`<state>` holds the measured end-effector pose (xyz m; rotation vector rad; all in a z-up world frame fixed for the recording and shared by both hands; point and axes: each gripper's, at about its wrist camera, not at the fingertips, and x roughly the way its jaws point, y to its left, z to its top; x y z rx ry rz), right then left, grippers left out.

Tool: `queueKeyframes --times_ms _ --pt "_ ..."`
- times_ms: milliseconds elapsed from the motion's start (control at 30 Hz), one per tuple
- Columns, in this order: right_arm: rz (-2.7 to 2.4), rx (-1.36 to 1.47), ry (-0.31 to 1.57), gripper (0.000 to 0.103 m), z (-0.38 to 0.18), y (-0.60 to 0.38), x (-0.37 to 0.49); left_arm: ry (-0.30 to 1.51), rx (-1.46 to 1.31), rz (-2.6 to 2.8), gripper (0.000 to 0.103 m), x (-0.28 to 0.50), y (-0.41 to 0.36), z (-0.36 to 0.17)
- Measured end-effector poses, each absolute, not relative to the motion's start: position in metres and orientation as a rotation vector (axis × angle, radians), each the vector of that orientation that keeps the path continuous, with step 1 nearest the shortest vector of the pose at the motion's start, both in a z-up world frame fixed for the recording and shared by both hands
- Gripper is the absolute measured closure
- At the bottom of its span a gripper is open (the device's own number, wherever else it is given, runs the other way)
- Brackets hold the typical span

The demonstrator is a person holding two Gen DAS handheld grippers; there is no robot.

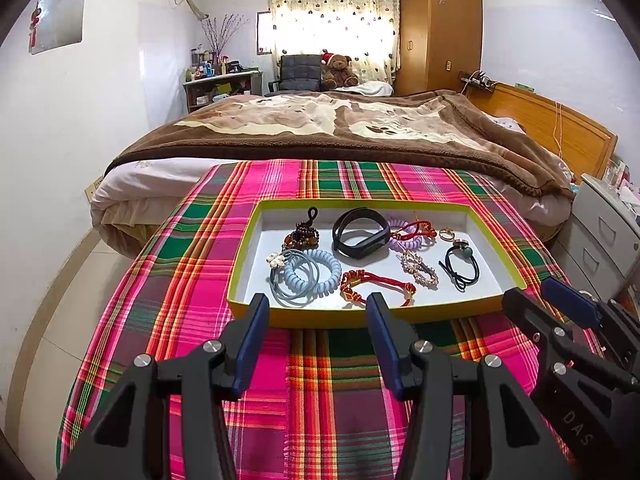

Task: Organize jewelry

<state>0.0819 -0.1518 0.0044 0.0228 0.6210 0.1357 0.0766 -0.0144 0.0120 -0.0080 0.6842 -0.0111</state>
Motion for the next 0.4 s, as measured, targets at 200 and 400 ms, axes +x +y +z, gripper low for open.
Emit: queueKeyframes --times_ms 200,400 --pt "0.136 0.025 0.622 0.056 0.0039 -0.1503 0.0819 0.677 -0.021 -0.007 0.051 0.0757 -0.0116 0.0129" --pt "0.135 0.028 0.622 0.056 0.0035 -0.1503 0.0809 0.676 -0.015 0.001 0.051 0.0755 -0.0134 0.0144"
